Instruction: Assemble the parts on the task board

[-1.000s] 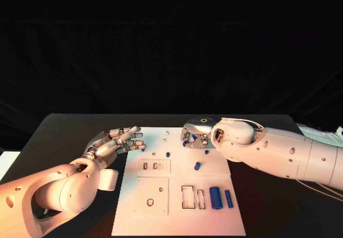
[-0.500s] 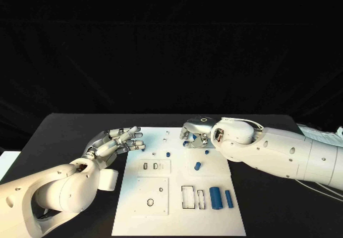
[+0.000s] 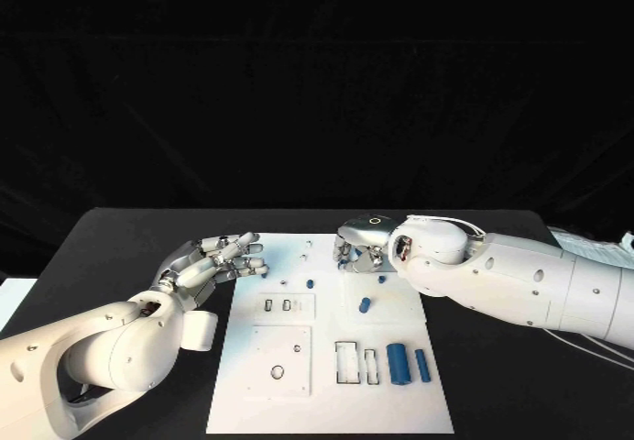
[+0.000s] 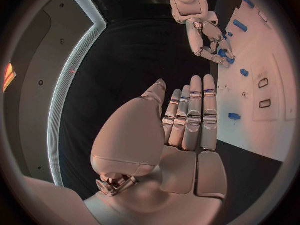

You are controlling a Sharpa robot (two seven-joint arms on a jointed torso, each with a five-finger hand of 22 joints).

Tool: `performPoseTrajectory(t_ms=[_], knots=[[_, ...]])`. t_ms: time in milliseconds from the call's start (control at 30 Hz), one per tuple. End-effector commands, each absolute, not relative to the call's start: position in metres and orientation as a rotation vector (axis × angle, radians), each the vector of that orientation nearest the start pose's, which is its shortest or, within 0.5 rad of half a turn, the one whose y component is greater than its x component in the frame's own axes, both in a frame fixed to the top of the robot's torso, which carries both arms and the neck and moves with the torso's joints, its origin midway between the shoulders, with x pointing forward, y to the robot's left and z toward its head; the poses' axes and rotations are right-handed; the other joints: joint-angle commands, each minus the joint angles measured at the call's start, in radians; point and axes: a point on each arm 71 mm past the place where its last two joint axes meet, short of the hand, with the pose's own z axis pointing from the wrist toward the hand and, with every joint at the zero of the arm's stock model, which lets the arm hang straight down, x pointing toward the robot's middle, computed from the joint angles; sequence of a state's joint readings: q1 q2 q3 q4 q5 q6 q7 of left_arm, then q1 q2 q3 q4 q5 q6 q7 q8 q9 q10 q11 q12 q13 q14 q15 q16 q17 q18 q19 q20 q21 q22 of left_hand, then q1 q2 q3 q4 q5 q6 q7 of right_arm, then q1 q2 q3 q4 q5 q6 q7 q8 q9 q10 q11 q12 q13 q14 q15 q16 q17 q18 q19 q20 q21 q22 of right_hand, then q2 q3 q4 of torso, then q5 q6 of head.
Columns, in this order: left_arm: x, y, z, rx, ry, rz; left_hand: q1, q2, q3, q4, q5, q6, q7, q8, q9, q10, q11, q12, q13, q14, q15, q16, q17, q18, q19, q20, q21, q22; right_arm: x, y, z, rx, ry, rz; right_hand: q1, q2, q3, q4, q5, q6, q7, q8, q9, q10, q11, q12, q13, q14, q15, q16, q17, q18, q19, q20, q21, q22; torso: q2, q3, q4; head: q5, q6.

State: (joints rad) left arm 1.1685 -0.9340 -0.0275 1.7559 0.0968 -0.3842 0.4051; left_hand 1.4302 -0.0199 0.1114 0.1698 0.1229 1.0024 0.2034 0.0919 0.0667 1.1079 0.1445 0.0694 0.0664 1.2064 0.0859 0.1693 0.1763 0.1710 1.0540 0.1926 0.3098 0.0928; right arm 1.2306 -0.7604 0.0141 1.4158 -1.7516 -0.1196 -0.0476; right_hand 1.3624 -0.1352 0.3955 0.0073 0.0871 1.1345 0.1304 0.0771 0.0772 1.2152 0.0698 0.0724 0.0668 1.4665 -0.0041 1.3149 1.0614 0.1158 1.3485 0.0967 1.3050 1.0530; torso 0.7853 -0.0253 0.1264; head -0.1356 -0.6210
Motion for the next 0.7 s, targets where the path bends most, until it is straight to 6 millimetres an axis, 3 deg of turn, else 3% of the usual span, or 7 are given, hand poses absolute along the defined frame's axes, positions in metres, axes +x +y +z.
performPoseTrajectory(t_ms=[33, 400, 700], knots=[[0.4412, 0.1888, -0.1705, -1.236, 1.430, -1.655, 0.008, -0.001, -0.002, -0.005, -0.002, 0.001, 0.006, -0.005, -0.001, 0.000, 0.005, -0.006, -0.002, 0.003, 0.003, -0.006, 0.002, 0.012, 0.003, 0.002, -0.004, -0.001, 0.5101, -0.1816, -0.1721, -0.544, 1.701, 0.472, 0.008, 0.007, 0.008, -0.002, 0.002, 0.010, 0.000, 0.003, 0.002, 0.007, -0.001, 0.005, 0.001, 0.028, -0.009, 0.006, 0.002, -0.018, 0.005, -0.006, 0.007, 0.002, 0.000, -0.0001, 0.0014, 0.000, -0.001], [0.4413, 0.1892, -0.1708, -1.237, 1.433, -1.653, 0.009, 0.000, -0.001, -0.006, -0.001, 0.001, 0.006, -0.006, -0.001, -0.001, 0.005, -0.007, -0.002, 0.003, 0.003, -0.007, 0.002, 0.012, 0.003, 0.002, -0.005, -0.002, 0.5143, -0.1824, -0.1745, -0.543, 1.698, 0.451, 0.016, -0.002, 0.027, -0.007, 0.002, 0.007, 0.005, -0.008, -0.002, 0.002, 0.002, -0.008, -0.002, 0.028, -0.008, 0.008, 0.005, -0.019, 0.005, -0.007, 0.009, 0.003, 0.001, 0.0003, 0.0026, 0.000, -0.002], [0.4418, 0.1902, -0.1711, -1.238, 1.431, -1.650, 0.009, 0.000, -0.001, -0.006, -0.001, 0.001, 0.006, -0.006, -0.001, -0.001, 0.005, -0.007, -0.002, 0.003, 0.003, -0.007, 0.002, 0.012, 0.003, 0.002, -0.005, -0.002, 0.5163, -0.1799, -0.1743, -0.540, 1.655, 0.434, 0.068, 0.020, 0.089, -0.039, -0.026, 0.024, 0.007, -0.008, -0.001, 0.034, -0.002, -0.005, 0.001, 0.030, -0.011, 0.019, 0.019, -0.025, 0.019, -0.011, 0.030, 0.039, 0.001, 0.0002, 0.0028, 0.000, -0.002]])
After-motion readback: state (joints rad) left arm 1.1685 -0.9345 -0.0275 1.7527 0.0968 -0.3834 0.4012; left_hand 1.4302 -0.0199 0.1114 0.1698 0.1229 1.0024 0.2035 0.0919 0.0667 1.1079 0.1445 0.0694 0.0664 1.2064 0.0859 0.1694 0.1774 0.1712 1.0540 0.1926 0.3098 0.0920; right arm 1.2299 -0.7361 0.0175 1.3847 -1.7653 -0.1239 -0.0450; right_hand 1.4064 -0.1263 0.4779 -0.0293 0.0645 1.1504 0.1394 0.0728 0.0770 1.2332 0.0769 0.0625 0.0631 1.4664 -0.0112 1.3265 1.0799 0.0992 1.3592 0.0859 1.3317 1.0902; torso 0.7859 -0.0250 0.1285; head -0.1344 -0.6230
